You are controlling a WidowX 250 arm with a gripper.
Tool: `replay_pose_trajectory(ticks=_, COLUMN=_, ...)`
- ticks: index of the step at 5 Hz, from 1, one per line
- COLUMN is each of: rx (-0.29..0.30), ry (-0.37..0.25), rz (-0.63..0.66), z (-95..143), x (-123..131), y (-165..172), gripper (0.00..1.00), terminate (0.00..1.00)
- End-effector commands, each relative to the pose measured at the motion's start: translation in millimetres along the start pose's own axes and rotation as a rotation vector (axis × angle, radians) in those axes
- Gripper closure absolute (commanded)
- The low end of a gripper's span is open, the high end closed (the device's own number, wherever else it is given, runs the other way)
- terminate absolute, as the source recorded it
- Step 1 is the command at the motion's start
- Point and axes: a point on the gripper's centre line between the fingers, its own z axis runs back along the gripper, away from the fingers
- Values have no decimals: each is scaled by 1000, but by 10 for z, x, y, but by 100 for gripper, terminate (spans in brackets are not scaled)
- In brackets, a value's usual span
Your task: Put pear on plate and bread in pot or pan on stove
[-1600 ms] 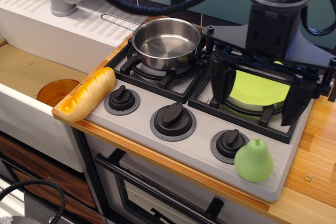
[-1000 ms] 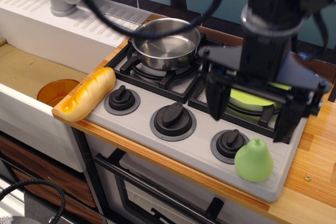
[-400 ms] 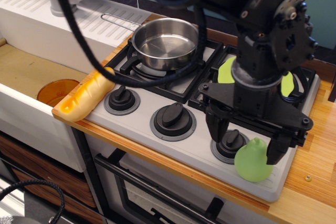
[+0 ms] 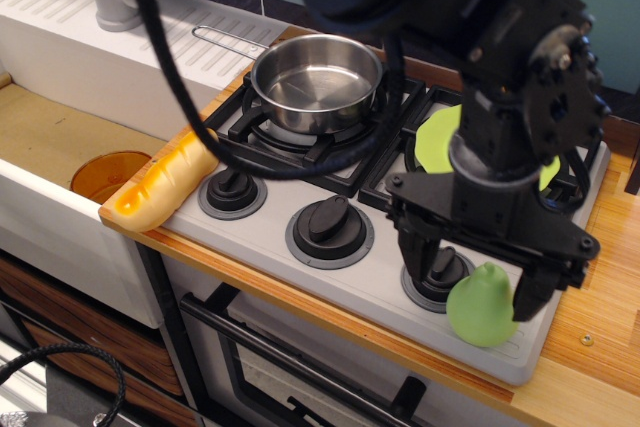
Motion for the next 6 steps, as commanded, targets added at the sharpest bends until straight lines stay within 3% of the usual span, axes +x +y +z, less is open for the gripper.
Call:
replay_pose_trajectory(ticks=1, rx=-11, ry=-40, rz=6, z=-49, x=-24, y=-75, gripper=0, terminate=0)
replay_pose_trajectory(ticks=6, rx=-28, ry=-99, rz=6, z=-300, x=-81, y=-115, gripper=0, terminate=0)
